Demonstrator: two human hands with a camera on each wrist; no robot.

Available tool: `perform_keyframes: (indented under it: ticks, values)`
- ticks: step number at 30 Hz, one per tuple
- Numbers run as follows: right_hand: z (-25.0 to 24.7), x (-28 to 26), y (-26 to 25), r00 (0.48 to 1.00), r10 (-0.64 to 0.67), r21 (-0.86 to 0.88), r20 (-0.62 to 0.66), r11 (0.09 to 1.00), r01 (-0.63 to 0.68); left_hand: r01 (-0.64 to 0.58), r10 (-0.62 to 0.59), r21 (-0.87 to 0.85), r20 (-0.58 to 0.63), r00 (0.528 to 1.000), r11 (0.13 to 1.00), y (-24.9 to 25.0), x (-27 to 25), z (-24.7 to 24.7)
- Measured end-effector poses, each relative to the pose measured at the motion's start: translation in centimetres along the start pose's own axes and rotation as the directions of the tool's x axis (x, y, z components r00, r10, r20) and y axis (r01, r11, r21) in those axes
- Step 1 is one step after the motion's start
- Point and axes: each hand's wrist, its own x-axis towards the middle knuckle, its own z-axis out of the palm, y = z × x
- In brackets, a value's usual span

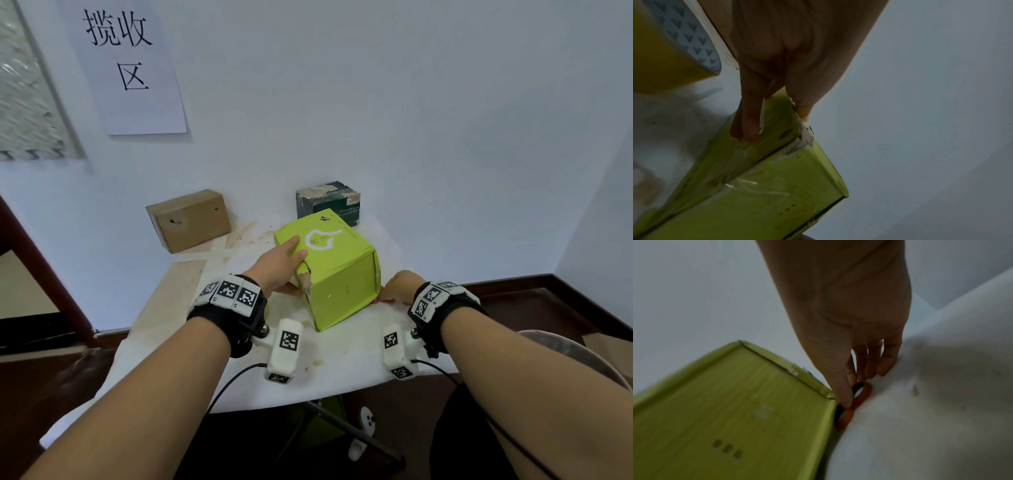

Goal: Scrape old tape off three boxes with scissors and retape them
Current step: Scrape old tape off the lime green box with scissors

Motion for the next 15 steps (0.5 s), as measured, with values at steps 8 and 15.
perform_keyframes:
  ticks: [8, 15]
  values:
    - [-0.6, -0.8, 0.0, 1.0, -0.007, -0.145, 0.018, 0.989, 0.01, 0.014, -0.014, 0.023, 0.009, 1.0, 1.0, -0.1, 0.4, -0.2]
    - [-1.5, -1.9, -0.3, 0.999, -0.002, -0.283, 0.044, 0.959, 0.015, 0.011, -0.012, 0.097, 0.014, 1.0, 0.995, 0.0, 0.8, -0.1]
